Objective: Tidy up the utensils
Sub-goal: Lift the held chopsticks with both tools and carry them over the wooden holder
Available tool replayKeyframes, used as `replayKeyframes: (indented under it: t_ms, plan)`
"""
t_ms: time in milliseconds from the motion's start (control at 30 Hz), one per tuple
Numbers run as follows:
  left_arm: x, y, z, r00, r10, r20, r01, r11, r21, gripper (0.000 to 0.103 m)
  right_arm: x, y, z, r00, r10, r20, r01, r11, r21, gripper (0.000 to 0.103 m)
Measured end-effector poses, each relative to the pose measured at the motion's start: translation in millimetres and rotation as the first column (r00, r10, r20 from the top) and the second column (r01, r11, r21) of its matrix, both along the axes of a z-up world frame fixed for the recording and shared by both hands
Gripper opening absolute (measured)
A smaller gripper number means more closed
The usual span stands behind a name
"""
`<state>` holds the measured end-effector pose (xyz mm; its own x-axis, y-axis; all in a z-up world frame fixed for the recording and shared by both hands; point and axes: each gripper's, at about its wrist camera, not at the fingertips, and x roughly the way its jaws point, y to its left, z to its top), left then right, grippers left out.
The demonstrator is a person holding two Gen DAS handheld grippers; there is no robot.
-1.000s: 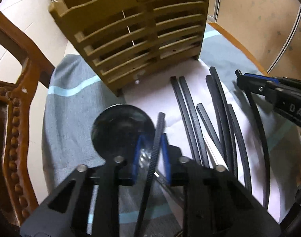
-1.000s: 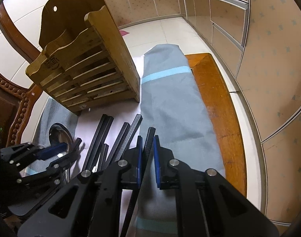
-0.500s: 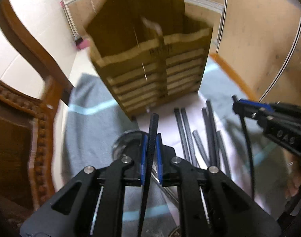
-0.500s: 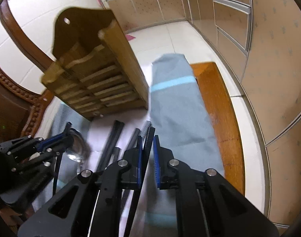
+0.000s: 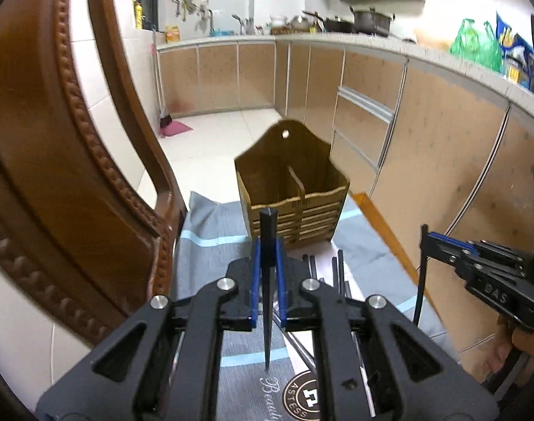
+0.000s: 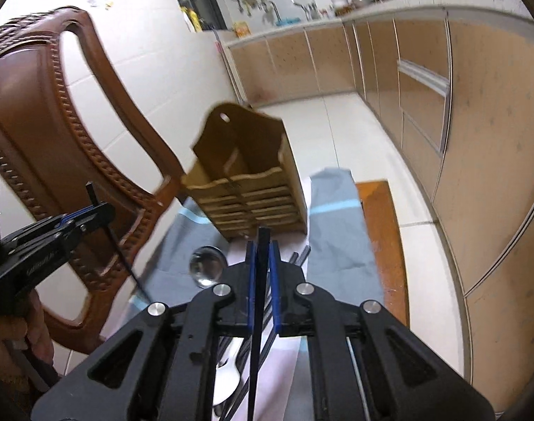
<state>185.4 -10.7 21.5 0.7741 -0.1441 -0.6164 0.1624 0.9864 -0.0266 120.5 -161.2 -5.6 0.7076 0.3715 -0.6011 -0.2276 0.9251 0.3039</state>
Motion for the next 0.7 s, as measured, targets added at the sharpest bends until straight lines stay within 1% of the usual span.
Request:
replayKeyframes:
  t_ms: [133,300,500,700]
  plan:
    - [-10.3,12.0,6.5,1.000,0.015,0.026,-0.014,1.000,-0.026,0.008,-25.4,0.6,18.6,0.998,0.004,0.061,-0.003,1.000,-0.024,0.008]
    - [-29.5,14.3,25.0,0.998,-0.004,0.056,0.006,0.999,-0.042,0.008,-52.1,4.3,43.5,0.991,0.003,0.133,0.003,0.999,-0.047,0.007]
    - [-45.5,15.4,45.6,0.995,-0.031,0.092,0.037,0.997,-0.069,0.008,-63.1,4.9,59.8,0.983,-0.017,0.181,0.029,0.997,-0.066,0.007]
    - [-52.1,16.7,53.9,0.993,-0.044,0.109,0.052,0.996,-0.074,0.008,-65.0,10.6,74.0,0.978,-0.028,0.206,0.048,0.994,-0.097,0.007]
